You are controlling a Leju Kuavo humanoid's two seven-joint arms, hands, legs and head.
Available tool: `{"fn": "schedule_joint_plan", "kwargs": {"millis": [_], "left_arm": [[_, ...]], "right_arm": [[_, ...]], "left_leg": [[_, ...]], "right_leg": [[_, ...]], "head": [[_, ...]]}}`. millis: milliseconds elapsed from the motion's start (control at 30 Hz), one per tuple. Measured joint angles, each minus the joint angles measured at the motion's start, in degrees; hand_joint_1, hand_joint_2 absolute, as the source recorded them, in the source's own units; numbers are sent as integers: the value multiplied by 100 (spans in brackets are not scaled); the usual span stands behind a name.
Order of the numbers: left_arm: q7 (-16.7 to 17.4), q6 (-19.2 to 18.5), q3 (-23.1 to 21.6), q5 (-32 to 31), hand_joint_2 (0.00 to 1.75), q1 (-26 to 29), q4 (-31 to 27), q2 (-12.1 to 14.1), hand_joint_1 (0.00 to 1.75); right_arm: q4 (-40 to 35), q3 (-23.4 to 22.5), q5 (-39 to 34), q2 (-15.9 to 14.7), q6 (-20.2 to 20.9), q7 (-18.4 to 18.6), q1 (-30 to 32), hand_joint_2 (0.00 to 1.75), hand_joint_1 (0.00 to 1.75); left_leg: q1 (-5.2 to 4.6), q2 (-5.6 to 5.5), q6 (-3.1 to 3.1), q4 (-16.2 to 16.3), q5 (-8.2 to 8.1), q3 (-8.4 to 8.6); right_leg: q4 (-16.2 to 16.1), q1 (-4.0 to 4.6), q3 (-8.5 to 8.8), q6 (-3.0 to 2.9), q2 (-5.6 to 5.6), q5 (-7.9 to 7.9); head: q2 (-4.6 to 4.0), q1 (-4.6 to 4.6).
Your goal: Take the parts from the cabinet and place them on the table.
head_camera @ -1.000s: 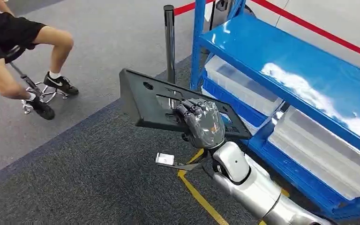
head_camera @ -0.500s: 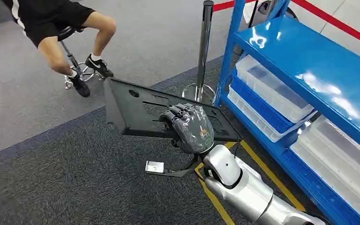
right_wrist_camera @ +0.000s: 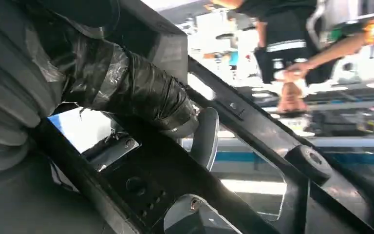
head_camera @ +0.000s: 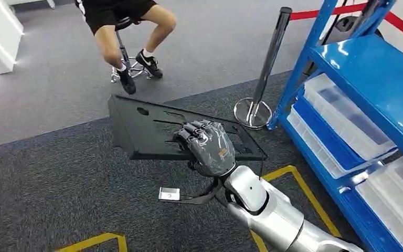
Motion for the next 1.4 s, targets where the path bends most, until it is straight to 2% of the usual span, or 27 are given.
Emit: {"fn": "schedule_joint_plan", "kwargs": {"millis": [33, 133, 167, 233, 300, 367, 433, 467, 500, 533, 567, 667, 700, 767, 833, 867, 900, 967, 1000, 1033, 1067, 1167, 1200, 1233, 1267, 1333, 1400], "left_arm": [[-4, 2, 0, 0, 175, -20, 0, 2, 0], [-61, -24, 0, -2, 175, -14, -2, 4, 0], [-74, -31, 0, -2, 175, -16, -2, 11, 0], [-79, -35, 0, 0, 175, -7, -2, 28, 0], [-65, -33, 0, 13, 175, -26, -2, 52, 0], [-57, -37, 0, 15, 175, -40, -2, 68, 0], [-20, -42, 0, 17, 175, -37, -2, 85, 0], [2, -44, 0, 17, 175, -32, -2, 96, 0], [18, -44, 0, 17, 175, -23, -2, 98, 0], [33, -44, 0, 15, 175, -16, -2, 94, 0], [44, -46, 0, 15, 175, -15, -2, 101, 0], [74, -52, 0, 17, 175, 1, -2, 109, 0], [85, -63, 0, 17, 175, 12, -2, 103, 0], [94, -72, 0, 17, 175, -9, -2, 90, 0], [96, -77, 0, 17, 175, -13, -2, 77, 0], [96, -85, 0, 17, 175, -5, -2, 70, 0], [98, -94, 0, 17, 175, -2, -2, 63, 0], [101, -103, 0, 17, 175, -1, -2, 46, 0], [101, -103, 0, 17, 175, -1, -4, 28, 0], [98, -101, 0, 20, 175, -4, -4, 4, 0], [98, -98, 0, 22, 175, -18, -4, 9, 0], [90, -96, 0, 31, 175, -7, -7, 15, 0], [92, -94, 0, 31, 175, -2, -6, 29, 0], [96, -87, 0, 39, 175, -4, -4, 26, 0], [96, -85, -2, 39, 175, -5, -4, 44, 0], [88, -74, 0, 46, 175, -13, -4, 70, 0], [83, -74, -2, 46, 175, -11, -4, 103, 0]], "right_arm": [[-7, 9, -4, -4, 11, 0, 1, 175, 175], [-15, 28, -42, -11, 50, 0, -12, 175, 175], [-17, 33, -44, 6, 66, -2, -36, 175, 175], [-20, 46, -50, 22, 90, -11, -73, 175, 175], [-15, 61, -78, 15, 129, -20, -86, 175, 175], [-13, 81, -103, 15, 146, -20, -86, 175, 175], [-15, 101, -116, 15, 168, -31, -95, 175, 175], [-15, 111, -118, 15, 177, -28, -106, 175, 175], [-15, 111, -120, 15, 184, -28, -119, 175, 175], [-15, 111, -131, 15, 184, -28, -133, 175, 175], [-15, 111, -133, 15, 184, -28, -149, 175, 175], [-17, 142, -140, 18, 197, -31, -153, 175, 175], [-15, 146, -153, 22, 201, -31, -157, 175, 175], [-17, 157, -153, 20, 203, -31, -163, 175, 175], [-13, 179, -153, -9, 210, -31, -147, 175, 175], [-7, 190, -153, -15, 216, -31, -143, 175, 175], [-7, 192, -155, -15, 216, -31, -143, 175, 175], [-7, 192, -160, -15, 216, -31, -151, 175, 175], [-9, 192, -160, -15, 216, -31, -157, 175, 175], [-7, 192, -168, -17, 219, -31, -162, 175, 175], [-11, 195, -177, -17, 227, -35, -166, 175, 175], [-15, 199, -203, -11, 251, -31, -195, 175, 175], [-17, 199, -205, 11, 254, -28, -204, 175, 175], [-15, 199, -205, 15, 258, -31, -205, 175, 175], [-17, 199, -205, 15, 258, -35, -218, 175, 175], [-13, 201, -205, 13, 262, -35, -222, 175, 175], [-11, 203, -205, 13, 271, -35, -218, 175, 175]], "left_leg": [[-27, -65, -23, 102, -4, -88], [68, -276, -152, 41, 65, -157], [23, -342, -180, 42, 69, -188], [5, 272, -276, 405, -193, -333], [44, 435, -349, 1312, -615, -773], [93, 459, -413, 1794, -703, -1016], [157, 497, -466, 1237, -316, -722], [187, 581, -488, 681, -45, -421], [208, 762, -505, 183, 133, -157], [107, 1048, -521, 36, 15, -74], [105, 984, -364, -13, 39, -101], [45, 778, -192, -48, 67, -139], [66, 712, -129, -94, 103, -100], [63, 610, -35, -95, 121, -109], [36, 441, 0, -84, 120, -115], [16, 353, 10, -70, 119, -118], [-2, 267, 15, -56, 116, -118], [-31, 93, 21, -24, 111, -112], [-39, 9, 21, -8, 107, -110], [-28, -51, 13, 4, 106, -141], [-25, -114, -5, 39, 108, -177], [29, -328, -122, -20, 157, -220], [7, -223, -134, 20, 120, -226], [-28, 126, -190, 156, 6, -276], [-12, 329, -256, 493, -206, -432], [43, 430, -343, 1358, -581, -877], [108, 468, -425, 1616, -554, -1026]], "right_leg": [[-146, -36, 10, 13, 190, 36], [-154, 17, 1, -22, -16, 42], [-248, -56, 34, -73, -117, 79], [-327, -36, 117, -124, -293, 111], [-334, -28, 128, -133, -501, 104], [-333, -34, 125, -123, -699, 91], [-332, -41, 146, -93, -860, 72], [-331, -49, 168, -71, -928, 57], [-326, -47, 191, -42, -981, 39], [-322, 6, 185, -4, -1024, 29], [-308, 18, 166, 26, -1066, 30], [-316, -14, 199, 136, -1284, 17], [-239, -63, 178, 175, -1095, -63], [363, -53, -101, 135, -619, -426], [1320, -8, -591, 104, -470, -781], [1534, 17, -732, 83, -457, -779], [1454, 36, -730, 51, -448, -637], [687, 84, -421, -49, -381, -118], [115, 104, -169, -112, -199, 171], [-66, 69, -82, -168, 118, 106], [-210, 66, -81, -127, 118, 134], [-264, 101, -15, -132, -80, 156], [-380, 24, 47, -142, -191, 206], [-448, 35, 108, -159, -248, 218], [-481, 37, 146, -174, -344, 224], [-485, 26, 153, -165, -536, 205], [-483, 7, 158, -131, -726, 179]], "head": [[0, 2], [0, 2], [0, 2], [0, -31], [0, -31], [0, -28], [0, -28], [0, -31], [0, -28], [0, -52], [0, -39], [0, -48], [0, -40], [0, -33], [0, -33], [0, -35], [0, -35], [0, -35], [0, -35], [0, -44], [0, -41], [0, -37], [0, -35], [0, -46], [0, -63], [0, -66], [0, -63]]}}
